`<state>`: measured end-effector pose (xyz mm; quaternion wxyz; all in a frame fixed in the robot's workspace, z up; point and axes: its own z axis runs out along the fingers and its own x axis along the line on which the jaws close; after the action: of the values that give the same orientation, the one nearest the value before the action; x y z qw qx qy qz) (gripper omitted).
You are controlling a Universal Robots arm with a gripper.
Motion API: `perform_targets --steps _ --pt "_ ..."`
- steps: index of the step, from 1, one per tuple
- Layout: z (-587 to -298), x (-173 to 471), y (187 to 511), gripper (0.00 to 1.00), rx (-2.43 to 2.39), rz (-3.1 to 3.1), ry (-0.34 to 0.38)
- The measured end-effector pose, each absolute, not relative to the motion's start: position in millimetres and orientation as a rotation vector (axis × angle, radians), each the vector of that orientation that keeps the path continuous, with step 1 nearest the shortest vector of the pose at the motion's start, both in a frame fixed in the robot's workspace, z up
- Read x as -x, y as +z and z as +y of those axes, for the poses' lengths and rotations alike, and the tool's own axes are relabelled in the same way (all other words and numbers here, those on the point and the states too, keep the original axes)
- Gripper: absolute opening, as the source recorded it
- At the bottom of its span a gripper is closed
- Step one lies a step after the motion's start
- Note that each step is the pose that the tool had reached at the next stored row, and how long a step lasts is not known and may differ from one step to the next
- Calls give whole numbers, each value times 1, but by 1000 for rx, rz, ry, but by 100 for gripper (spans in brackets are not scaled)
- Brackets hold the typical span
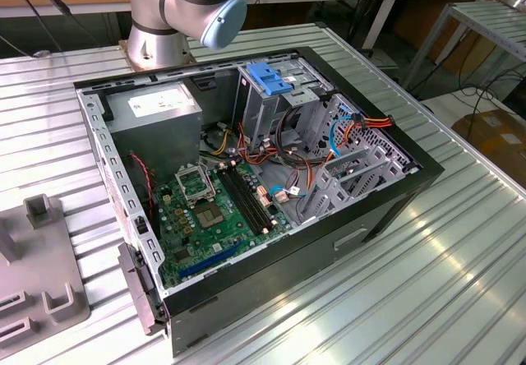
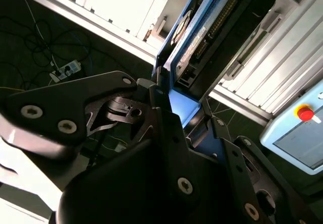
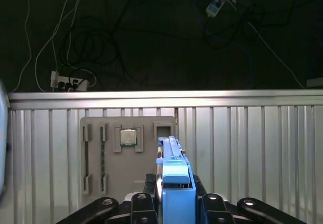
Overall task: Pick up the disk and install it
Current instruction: 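Pick up the disk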
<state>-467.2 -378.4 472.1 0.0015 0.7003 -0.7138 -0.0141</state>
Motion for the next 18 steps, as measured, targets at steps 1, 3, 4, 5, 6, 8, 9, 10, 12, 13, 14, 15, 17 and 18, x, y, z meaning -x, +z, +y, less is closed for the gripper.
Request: perform_targets --steps 1,3,4,5,6,8,9,10,12,13,14,15,17,18 --pt "-378 467 475 37 -2198 -2240 -44" --pt "-378 467 485 37 -2198 -2240 -44" --pt "-378 467 487 37 -2198 -2240 -44" --pt "-378 467 490 37 -2198 -2240 -44" --pt "-378 467 493 37 -2198 -2240 -44" --pt "-378 467 498 37 -2198 -2240 -44" --pt "-378 467 500 37 -2198 -2240 -44" --pt "-378 467 501 37 -2198 -2240 -44" --pt "-378 467 501 37 -2198 -2240 -44" --pt "-378 467 501 37 -2198 -2240 -44" --pt "-378 467 501 37 -2198 -2240 -44" --pt "-378 467 501 37 -2198 -2240 -44" --pt "-378 466 501 37 -2198 -2240 -44" --pt "-378 465 501 37 -2198 -2240 -44"
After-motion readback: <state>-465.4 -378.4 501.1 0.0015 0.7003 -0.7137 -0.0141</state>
